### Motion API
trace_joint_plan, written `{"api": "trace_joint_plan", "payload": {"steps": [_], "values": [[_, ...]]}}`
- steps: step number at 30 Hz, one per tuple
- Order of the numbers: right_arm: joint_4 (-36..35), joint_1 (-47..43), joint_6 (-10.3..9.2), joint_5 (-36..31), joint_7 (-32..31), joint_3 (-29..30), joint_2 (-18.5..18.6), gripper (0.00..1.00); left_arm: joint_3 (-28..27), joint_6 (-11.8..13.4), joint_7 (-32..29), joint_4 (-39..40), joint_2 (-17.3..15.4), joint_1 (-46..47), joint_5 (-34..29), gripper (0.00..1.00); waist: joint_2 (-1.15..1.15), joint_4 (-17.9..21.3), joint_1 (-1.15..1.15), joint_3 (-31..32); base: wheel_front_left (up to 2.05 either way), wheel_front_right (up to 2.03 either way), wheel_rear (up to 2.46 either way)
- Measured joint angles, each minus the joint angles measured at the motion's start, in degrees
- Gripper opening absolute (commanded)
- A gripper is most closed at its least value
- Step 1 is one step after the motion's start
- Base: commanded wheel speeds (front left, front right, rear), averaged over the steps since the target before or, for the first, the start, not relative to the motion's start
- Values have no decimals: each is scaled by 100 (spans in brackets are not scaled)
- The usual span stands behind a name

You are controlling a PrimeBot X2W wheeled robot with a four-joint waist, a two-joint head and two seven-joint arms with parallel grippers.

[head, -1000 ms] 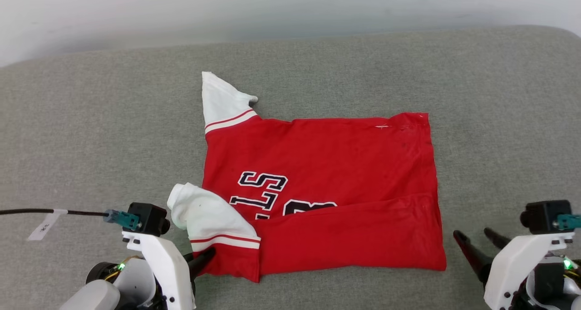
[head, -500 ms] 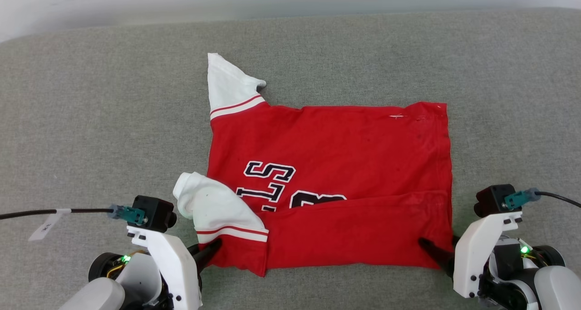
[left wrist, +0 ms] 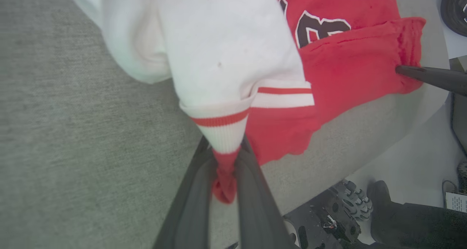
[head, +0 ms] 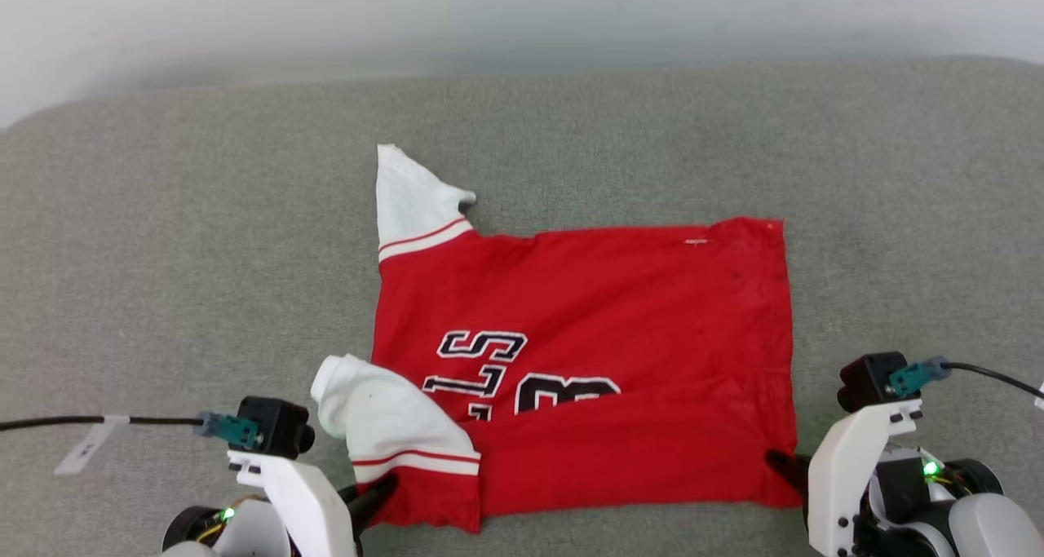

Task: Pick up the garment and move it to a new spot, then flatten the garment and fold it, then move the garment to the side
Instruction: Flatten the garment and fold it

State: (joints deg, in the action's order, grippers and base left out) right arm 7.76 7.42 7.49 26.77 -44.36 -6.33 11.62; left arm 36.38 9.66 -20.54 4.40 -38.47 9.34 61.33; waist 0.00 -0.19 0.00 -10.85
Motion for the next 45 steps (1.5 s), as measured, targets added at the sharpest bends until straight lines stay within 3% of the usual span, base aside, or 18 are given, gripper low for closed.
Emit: {"api": "trace_joint_plan", "payload": {"steps": [10,16,17,18,19,23,35,39,45], "values": [[-591,-817,2,51,-269,114,126,0,11,301,64,194,-98,-744,189,0,0,-36,0,693,0,0,0],[-603,-1300,2,-32,-358,359,-20,0,109,249,114,-8,75,-911,290,0,0,-38,0,864,0,0,0],[-580,-1349,2,-40,-327,388,-69,33,129,218,109,-70,122,-911,326,22,0,-34,0,873,0,0,0],[-557,-1388,2,-55,-276,401,-113,100,142,190,109,-133,169,-910,363,56,0,-31,0,882,0,0,0],[-539,-1419,2,-68,-235,398,-133,100,138,193,145,-212,197,-909,343,100,0,-26,0,888,0,0,0],[-630,-1458,1,-119,254,383,-156,100,46,193,314,-399,208,-868,299,100,0,11,0,910,0,0,0],[-1192,-893,1,-951,3284,594,-399,100,-516,480,1400,-108,-21,-162,-563,100,0,142,0,808,0,0,0],[-1351,-577,1,-1157,3777,575,-498,100,-735,474,1909,-163,121,292,-810,100,0,222,0,585,0,0,0],[-1556,-18,1,-1304,4007,477,-603,100,-936,338,2269,-466,192,1229,-1124,100,0,361,0,7,0,0,0]]}}
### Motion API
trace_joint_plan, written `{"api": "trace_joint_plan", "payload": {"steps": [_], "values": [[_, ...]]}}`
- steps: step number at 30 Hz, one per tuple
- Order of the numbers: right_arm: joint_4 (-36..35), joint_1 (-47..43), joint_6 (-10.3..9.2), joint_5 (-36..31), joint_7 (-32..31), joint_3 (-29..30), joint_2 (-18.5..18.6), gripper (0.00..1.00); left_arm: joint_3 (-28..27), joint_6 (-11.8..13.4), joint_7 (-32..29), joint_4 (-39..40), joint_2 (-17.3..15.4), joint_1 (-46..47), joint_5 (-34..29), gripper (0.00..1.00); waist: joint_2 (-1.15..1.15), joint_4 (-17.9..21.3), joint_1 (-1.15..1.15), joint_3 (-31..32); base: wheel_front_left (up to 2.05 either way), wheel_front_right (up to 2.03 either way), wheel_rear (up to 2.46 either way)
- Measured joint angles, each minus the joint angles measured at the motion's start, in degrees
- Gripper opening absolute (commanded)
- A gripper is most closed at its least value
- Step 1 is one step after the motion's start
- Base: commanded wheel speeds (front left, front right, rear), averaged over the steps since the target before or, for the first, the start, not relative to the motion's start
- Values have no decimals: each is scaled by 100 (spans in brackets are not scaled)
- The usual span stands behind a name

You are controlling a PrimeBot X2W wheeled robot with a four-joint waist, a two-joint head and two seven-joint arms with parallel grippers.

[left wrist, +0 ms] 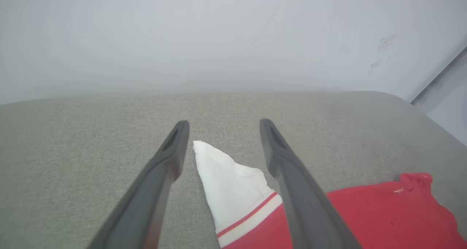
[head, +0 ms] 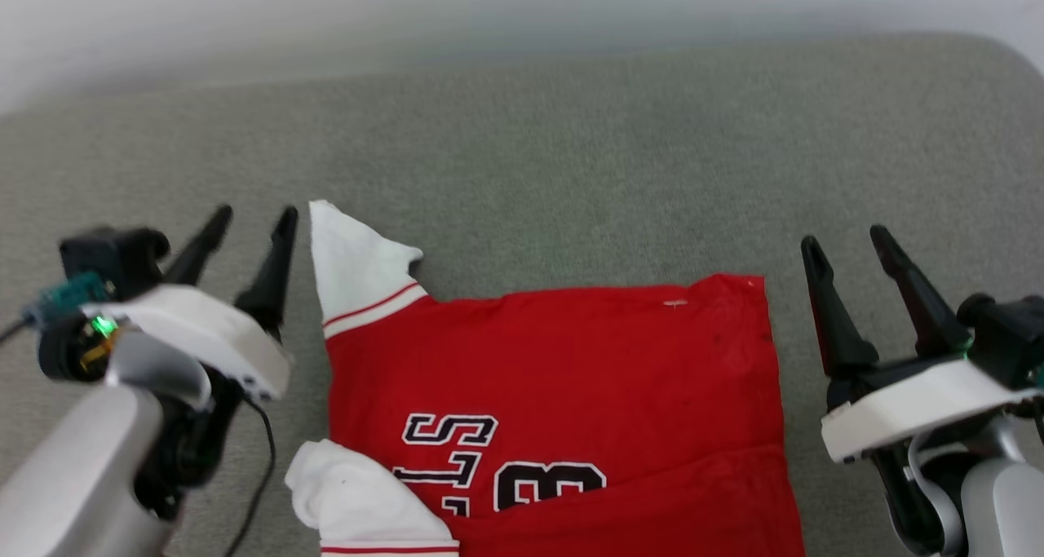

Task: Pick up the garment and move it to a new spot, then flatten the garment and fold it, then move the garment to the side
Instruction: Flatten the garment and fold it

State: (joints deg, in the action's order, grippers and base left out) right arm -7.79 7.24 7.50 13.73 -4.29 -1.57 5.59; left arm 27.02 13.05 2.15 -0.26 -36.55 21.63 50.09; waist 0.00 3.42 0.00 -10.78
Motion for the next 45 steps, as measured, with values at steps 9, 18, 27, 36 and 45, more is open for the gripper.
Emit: {"api": "trace_joint_plan", "payload": {"steps": [9,18,27,36,45], "values": [[53,554,0,-108,153,-63,-135,100,-165,-589,-872,-733,-366,1313,298,100,0,274,1,-1006,0,0,0],[314,632,0,-9,296,-111,-220,100,-37,-903,-3044,-1368,-1015,1983,1074,100,0,656,1,-1436,0,0,0],[554,659,0,115,427,-182,-250,100,153,-793,-4368,-1656,-1192,2162,1534,100,0,888,1,-1671,0,0,0],[777,773,0,378,358,-164,-258,100,174,-560,-4900,-1818,-1085,2225,1876,0,0,965,0,-1692,0,0,0],[1395,1132,0,868,-1049,-40,85,100,207,-855,-4297,-1874,-778,2221,1678,0,0,779,0,-1429,0,0,0]]}}
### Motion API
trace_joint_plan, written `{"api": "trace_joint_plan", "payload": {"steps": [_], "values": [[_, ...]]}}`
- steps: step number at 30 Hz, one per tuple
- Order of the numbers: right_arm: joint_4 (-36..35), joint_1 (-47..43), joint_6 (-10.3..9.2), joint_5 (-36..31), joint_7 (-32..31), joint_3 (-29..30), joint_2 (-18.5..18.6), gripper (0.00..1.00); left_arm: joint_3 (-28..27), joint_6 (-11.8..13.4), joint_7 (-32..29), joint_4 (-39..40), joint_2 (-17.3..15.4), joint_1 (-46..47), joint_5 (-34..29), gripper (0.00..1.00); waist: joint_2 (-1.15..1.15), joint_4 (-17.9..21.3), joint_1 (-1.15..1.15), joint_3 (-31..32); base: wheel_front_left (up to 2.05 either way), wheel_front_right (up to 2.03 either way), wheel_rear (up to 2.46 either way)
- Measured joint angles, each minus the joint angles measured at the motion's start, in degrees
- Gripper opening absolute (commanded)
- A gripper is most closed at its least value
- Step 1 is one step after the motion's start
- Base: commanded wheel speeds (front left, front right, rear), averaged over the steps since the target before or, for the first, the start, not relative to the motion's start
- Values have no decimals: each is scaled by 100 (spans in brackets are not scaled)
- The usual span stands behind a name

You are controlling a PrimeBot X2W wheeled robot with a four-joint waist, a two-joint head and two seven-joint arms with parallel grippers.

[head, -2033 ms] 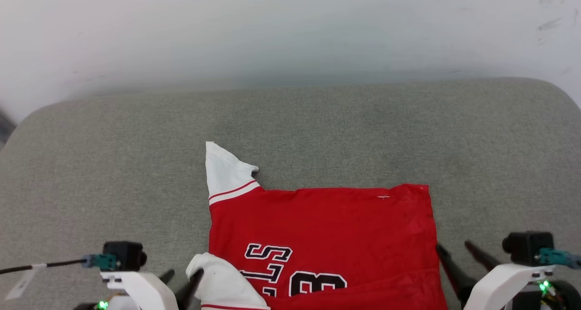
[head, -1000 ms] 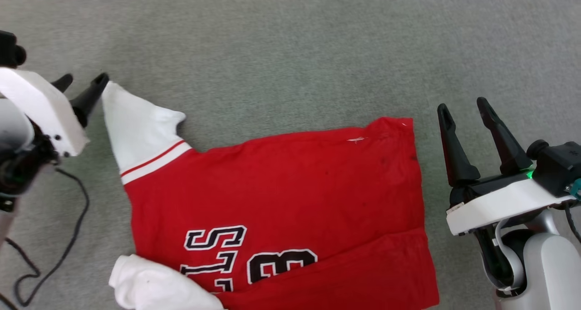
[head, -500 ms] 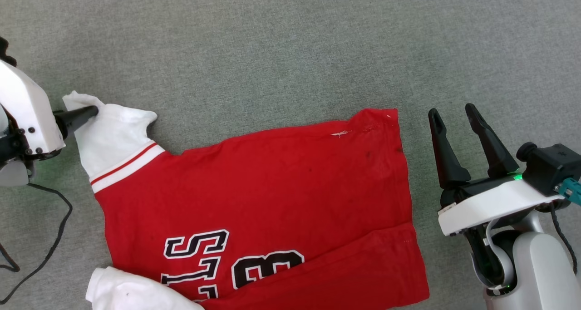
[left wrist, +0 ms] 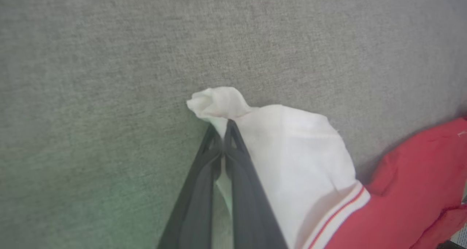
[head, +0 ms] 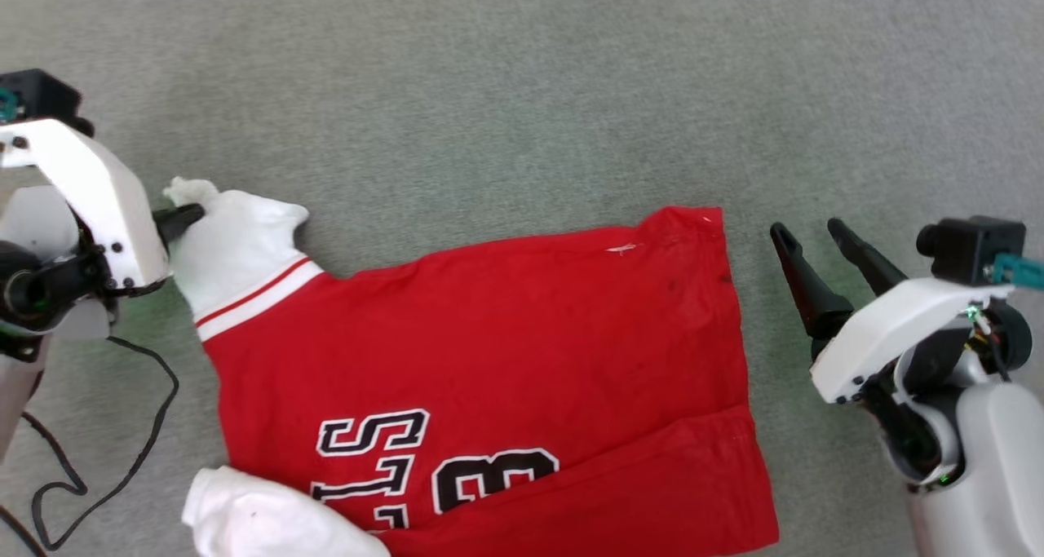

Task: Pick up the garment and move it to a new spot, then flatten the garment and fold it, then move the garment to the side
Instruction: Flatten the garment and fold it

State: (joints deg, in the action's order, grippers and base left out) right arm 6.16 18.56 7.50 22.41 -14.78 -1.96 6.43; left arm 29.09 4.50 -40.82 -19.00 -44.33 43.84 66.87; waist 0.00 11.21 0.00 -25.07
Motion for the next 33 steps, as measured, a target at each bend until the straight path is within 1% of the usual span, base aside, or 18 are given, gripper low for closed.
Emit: {"api": "trace_joint_plan", "payload": {"steps": [3,7,12,15,19,20,21,22,23,25,28,33], "values": [[179,185,0,146,-682,-65,270,100,16,-59,176,124,43,48,-114,0,0,-137,0,82,0,0,0],[258,513,0,300,-1478,-268,463,100,56,-115,327,376,79,114,-250,0,0,-340,0,145,0,0,0],[378,954,0,435,-2268,-636,627,100,120,-125,423,660,152,182,-372,0,0,-574,0,104,0,0,0],[594,1178,0,479,-2672,-826,688,100,149,-132,476,755,200,219,-416,0,0,-677,0,36,0,0,0],[938,1474,1,533,-3310,-904,744,100,169,-151,532,804,257,220,-419,0,0,-782,0,-16,0,0,0],[996,1523,1,535,-3421,-909,740,90,169,-158,550,810,261,218,-417,0,0,-802,0,-19,0,0,0],[1032,1564,1,534,-3505,-916,739,42,159,-179,565,809,258,211,-410,0,0,-818,-1,-18,0,0,0],[1060,1590,1,535,-3571,-915,736,16,142,-183,583,812,256,201,-396,0,0,-830,0,-16,0,0,0],[1079,1611,1,538,-3622,-912,732,0,134,-186,614,815,253,183,-380,0,0,-840,0,-10,0,0,0],[1126,1630,1,547,-3661,-871,712,0,43,-196,786,825,259,56,-313,0,0,-875,0,56,0,0,0],[1050,1571,0,548,-3485,-784,713,0,-48,-193,1015,858,231,-127,-308,0,0,-895,0,196,0,0,0],[694,1296,0,474,-3214,-609,800,0,-230,-120,1395,1024,136,-625,-238,0,0,-933,0,533,0,0,0]]}}
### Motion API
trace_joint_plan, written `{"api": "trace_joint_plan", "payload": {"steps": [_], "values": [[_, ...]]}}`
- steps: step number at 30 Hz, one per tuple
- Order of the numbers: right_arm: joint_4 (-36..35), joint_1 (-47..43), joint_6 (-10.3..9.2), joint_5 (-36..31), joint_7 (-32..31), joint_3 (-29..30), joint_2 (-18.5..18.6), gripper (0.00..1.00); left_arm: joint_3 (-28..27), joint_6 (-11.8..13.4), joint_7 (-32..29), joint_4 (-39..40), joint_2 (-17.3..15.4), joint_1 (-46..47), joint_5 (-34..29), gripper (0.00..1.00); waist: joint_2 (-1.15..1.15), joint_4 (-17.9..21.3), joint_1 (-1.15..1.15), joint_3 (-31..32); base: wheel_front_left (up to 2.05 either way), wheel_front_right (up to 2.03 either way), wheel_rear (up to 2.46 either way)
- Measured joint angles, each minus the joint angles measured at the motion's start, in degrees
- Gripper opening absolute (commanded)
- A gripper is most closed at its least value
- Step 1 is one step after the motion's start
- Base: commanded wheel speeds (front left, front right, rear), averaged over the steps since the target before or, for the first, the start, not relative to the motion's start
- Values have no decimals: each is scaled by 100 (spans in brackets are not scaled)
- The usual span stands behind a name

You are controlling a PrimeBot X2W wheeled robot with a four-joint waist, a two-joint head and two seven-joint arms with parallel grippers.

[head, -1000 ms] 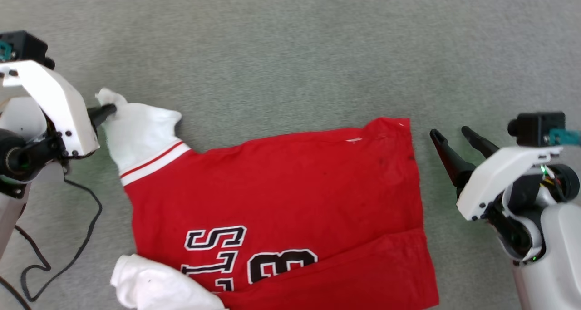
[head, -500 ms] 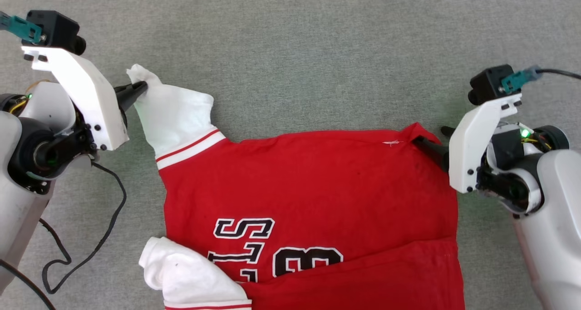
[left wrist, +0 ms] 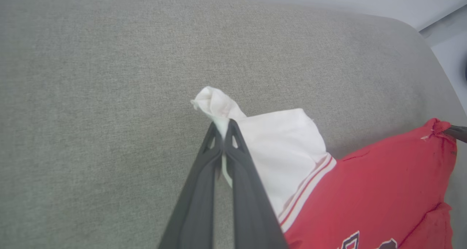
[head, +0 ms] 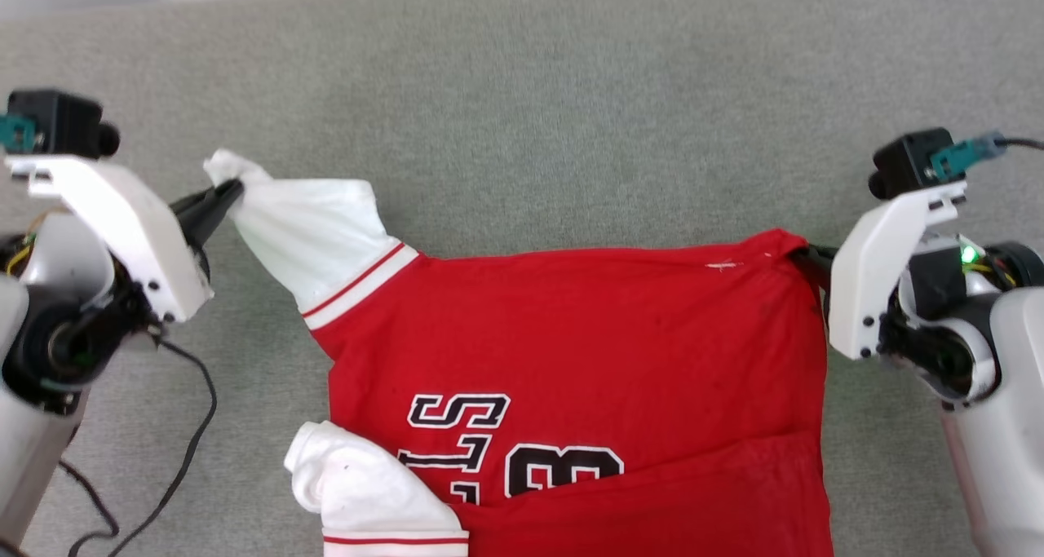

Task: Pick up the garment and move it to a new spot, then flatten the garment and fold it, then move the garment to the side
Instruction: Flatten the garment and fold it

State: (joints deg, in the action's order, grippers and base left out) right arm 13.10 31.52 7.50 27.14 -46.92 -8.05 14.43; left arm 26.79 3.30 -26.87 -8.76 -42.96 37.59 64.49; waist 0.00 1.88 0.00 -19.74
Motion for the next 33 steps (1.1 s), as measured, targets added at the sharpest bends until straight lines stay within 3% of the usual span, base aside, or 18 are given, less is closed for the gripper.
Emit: {"api": "trace_joint_plan", "payload": {"steps": [11,21,22,24,25,26,28,29,33], "values": [[-837,-1769,1,-107,264,482,-114,0,-437,698,1092,1138,-279,-2460,296,0,0,-145,0,867,0,0,0],[-704,-2860,1,-105,670,753,-394,0,-453,1106,1571,1454,43,-4231,749,0,0,-132,-1,1187,0,0,0],[-662,-2930,1,-107,708,781,-411,9,-441,1106,1603,1454,101,-4318,797,0,0,-129,-1,1195,0,0,0],[-592,-3071,1,-108,760,788,-454,49,-379,1105,1629,1415,174,-4426,804,0,0,-131,-1,1203,0,0,0],[-555,-3131,1,-104,777,790,-491,100,-360,1083,1649,1381,232,-4451,838,0,0,-132,-1,1206,0,0,0],[-536,-3180,1,-104,818,783,-524,100,-315,1046,1647,1346,279,-4452,845,0,0,-133,-1,1208,0,0,0],[-506,-3257,1,-85,894,784,-557,100,-257,989,1696,1250,389,-4451,834,81,0,-133,-1,1214,0,0,0],[-501,-3300,1,-87,940,777,-567,100,-243,975,1725,1198,433,-4448,831,100,0,-132,-1,1222,0,0,0],[-622,-3456,3,-101,1172,735,-570,100,-214,869,1973,1077,513,-4412,655,100,0,-123,-1,1279,0,0,0]]}}
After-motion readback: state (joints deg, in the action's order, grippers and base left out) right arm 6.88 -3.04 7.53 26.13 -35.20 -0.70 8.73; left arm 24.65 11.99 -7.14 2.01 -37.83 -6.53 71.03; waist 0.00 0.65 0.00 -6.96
